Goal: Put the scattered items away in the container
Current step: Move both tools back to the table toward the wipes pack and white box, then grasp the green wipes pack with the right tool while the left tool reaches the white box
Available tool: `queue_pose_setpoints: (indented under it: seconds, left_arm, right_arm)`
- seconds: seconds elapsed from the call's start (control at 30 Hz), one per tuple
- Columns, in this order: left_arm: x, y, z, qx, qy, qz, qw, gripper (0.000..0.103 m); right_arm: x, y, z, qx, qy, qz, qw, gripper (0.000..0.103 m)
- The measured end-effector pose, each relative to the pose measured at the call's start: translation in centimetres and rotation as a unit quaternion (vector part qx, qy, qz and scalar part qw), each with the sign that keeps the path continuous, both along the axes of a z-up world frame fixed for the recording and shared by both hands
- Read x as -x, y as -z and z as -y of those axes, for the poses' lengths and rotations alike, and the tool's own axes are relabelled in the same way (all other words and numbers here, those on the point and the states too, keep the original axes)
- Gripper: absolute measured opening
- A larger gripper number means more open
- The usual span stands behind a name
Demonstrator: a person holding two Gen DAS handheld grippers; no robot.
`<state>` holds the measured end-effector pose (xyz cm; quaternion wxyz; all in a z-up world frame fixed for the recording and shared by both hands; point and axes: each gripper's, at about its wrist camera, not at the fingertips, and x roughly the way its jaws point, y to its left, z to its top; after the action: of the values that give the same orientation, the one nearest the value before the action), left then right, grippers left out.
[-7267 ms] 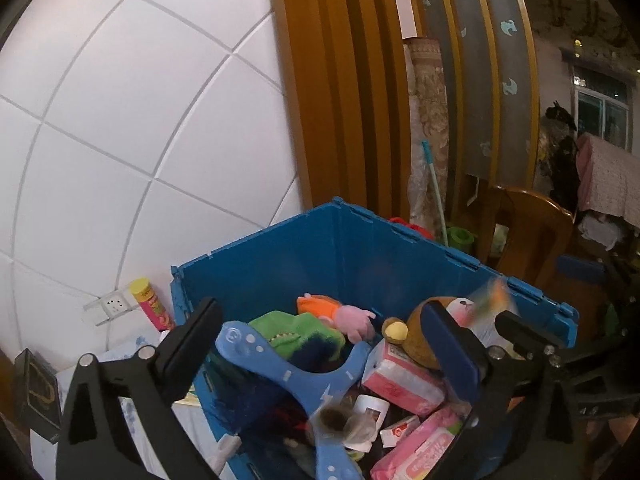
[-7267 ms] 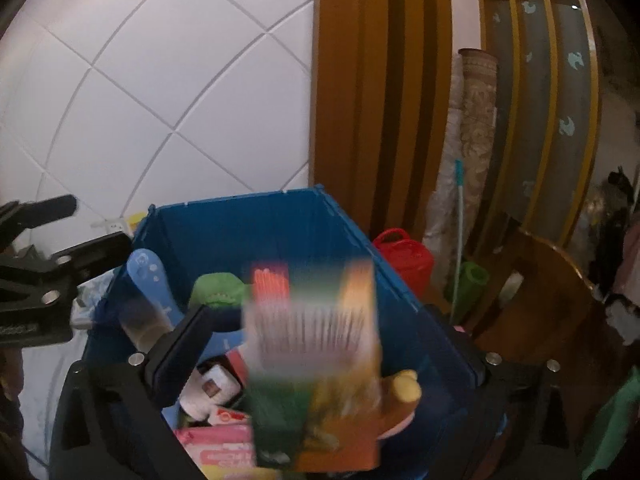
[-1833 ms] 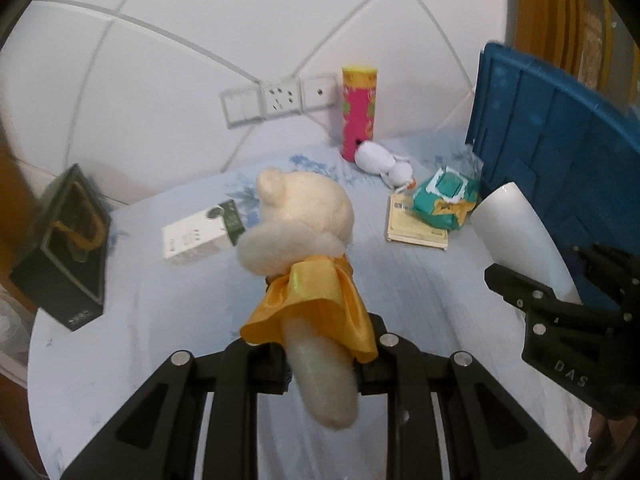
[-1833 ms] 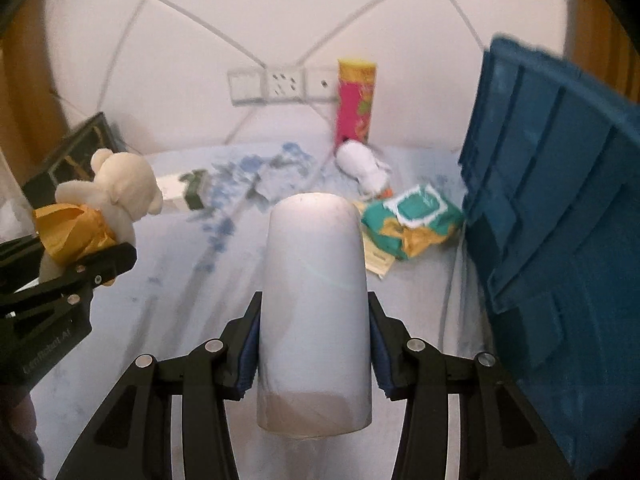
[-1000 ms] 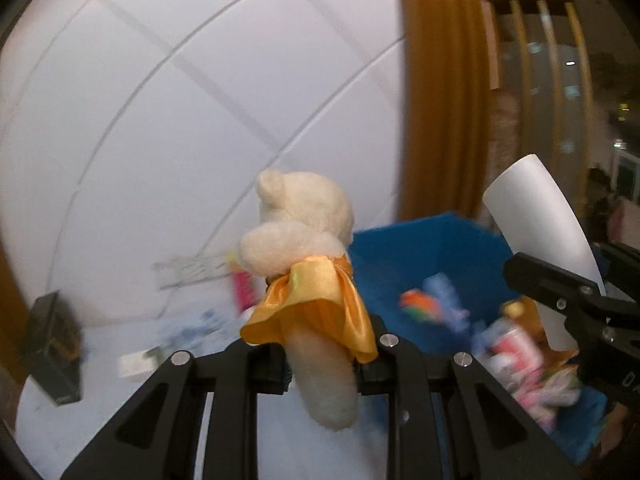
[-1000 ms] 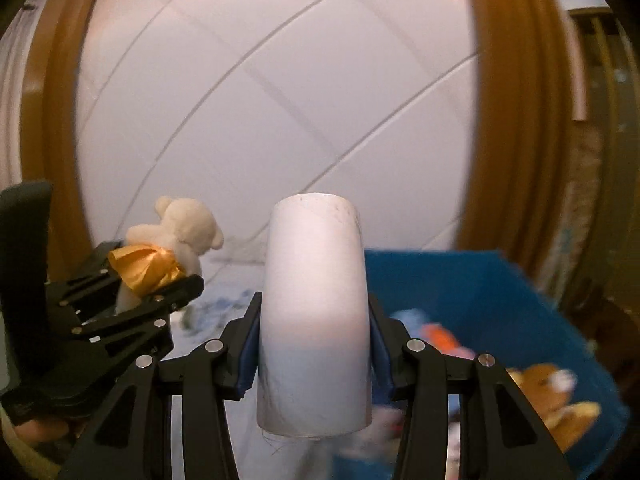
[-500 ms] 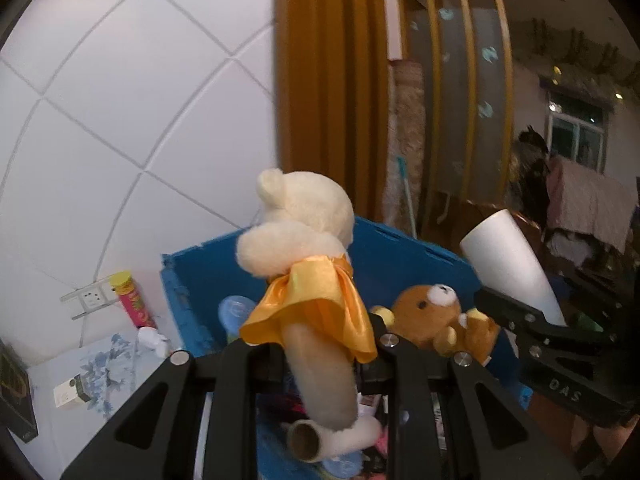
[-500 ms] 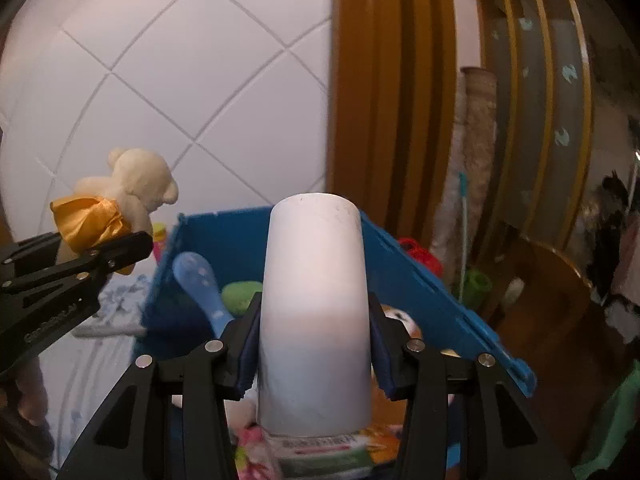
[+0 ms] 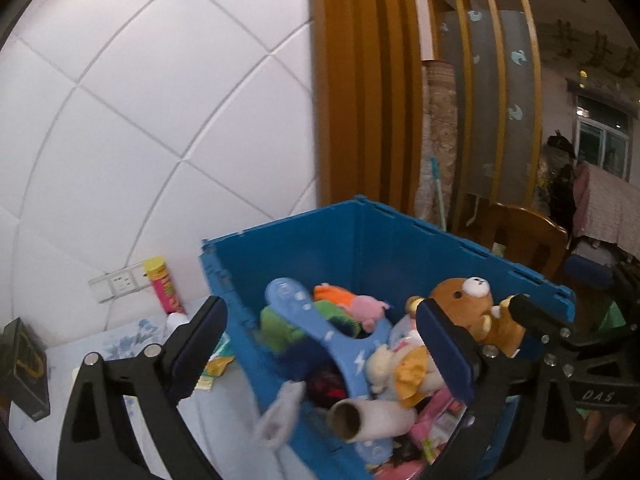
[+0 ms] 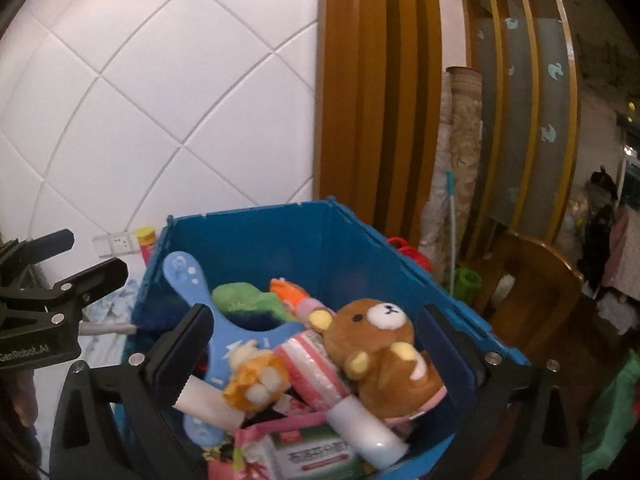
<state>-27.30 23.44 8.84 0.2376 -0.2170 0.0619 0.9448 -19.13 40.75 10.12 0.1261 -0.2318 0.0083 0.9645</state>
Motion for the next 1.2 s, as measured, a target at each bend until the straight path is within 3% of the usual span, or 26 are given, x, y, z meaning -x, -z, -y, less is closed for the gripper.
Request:
queue_pose_setpoints:
  seconds: [0.2, 0.37, 0.6, 0.87, 1.03, 1.2]
  left_arm:
    - [0.3, 1.2, 7.2, -0.004, -0.056, 0.003, 0.9984, 0.096]
    - [0.6, 3.2, 15.7, -0.011, -0.11, 0.02, 0.9937, 0.096]
    - [0.9, 7.3, 28.8, 0.003, -0.182, 0.06, 0.9814, 0.096]
    - [2.8, 12.3, 40.6, 0.02, -0.237, 0.119, 0.964, 0.096]
    - [5.3, 14.7, 44.3, 0.02, -0.255, 0.146, 0.9555, 0.096]
    - [9.9, 17.8, 44.9, 0.032, -0.265, 0.179, 0.9469, 0.096]
  right_arm:
    - [0.6, -0.6, 4.2, 0.004, -0.024, -0.022, 0.999, 0.103]
    - [1.6, -1.6, 11.8, -0.012, -0.075, -0.038, 0.996, 0.103]
    - [3.9, -0.4, 24.2, -0.013, -0.154, -0.029, 0.988, 0.103]
    - [8.4, 5.1, 34.6, 0.006, -0.192, 0.045, 0.98, 0.103]
    - [12.4, 9.2, 36.0, 0.017, -0.176, 0.099, 0.979, 0.103]
    - [17.2, 13.5, 35.1, 0.038, -0.151, 0.145, 0.977, 0.103]
